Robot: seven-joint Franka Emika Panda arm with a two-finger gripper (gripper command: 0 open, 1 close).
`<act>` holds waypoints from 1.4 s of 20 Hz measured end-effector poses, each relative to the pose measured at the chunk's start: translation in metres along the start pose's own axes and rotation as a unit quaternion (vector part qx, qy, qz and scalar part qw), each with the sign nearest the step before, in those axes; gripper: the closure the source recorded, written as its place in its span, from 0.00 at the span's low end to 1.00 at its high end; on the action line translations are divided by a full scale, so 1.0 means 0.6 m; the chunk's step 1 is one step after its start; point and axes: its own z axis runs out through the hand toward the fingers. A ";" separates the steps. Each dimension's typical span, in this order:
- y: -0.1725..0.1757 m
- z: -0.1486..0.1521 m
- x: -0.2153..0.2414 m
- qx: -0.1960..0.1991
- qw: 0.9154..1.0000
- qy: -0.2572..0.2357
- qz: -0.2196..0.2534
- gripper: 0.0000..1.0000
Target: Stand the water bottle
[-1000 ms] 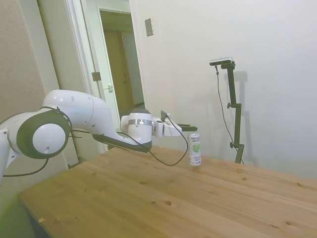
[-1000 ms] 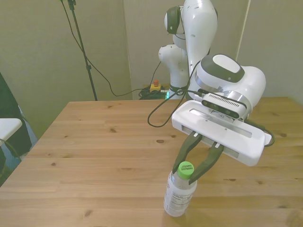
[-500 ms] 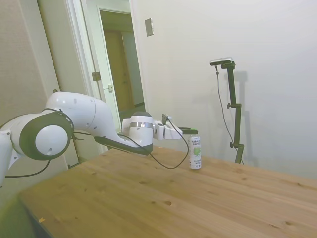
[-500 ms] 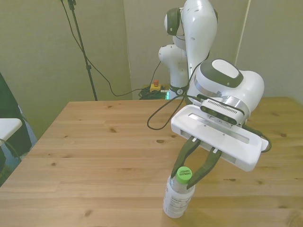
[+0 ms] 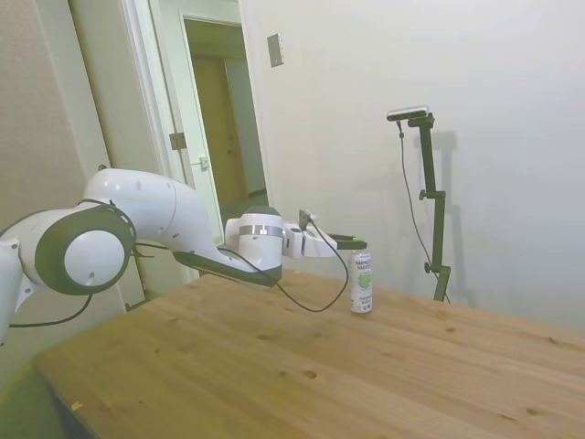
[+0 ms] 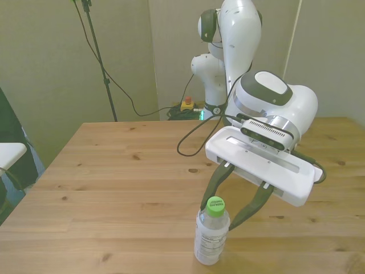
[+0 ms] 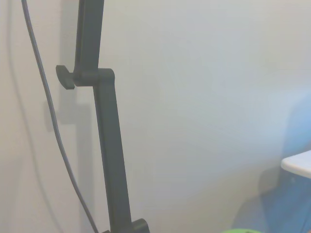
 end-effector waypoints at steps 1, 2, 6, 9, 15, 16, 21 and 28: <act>-0.003 -0.003 0.003 0.001 1.000 0.000 0.001 0.00; -0.004 -0.007 0.007 0.001 1.000 -0.001 0.002 0.00; -0.001 -0.035 0.023 -0.001 1.000 -0.009 -0.001 0.00; 0.032 -0.071 0.029 -0.014 0.999 -0.036 -0.010 0.00; 0.088 -0.174 0.101 -0.056 0.988 -0.141 -0.008 0.00; 0.093 -0.195 0.123 -0.063 0.985 -0.160 -0.012 0.00; 0.150 -0.283 0.154 -0.105 0.962 -0.247 -0.050 0.00; 0.183 -0.355 0.139 -0.141 0.914 -0.370 -0.094 0.00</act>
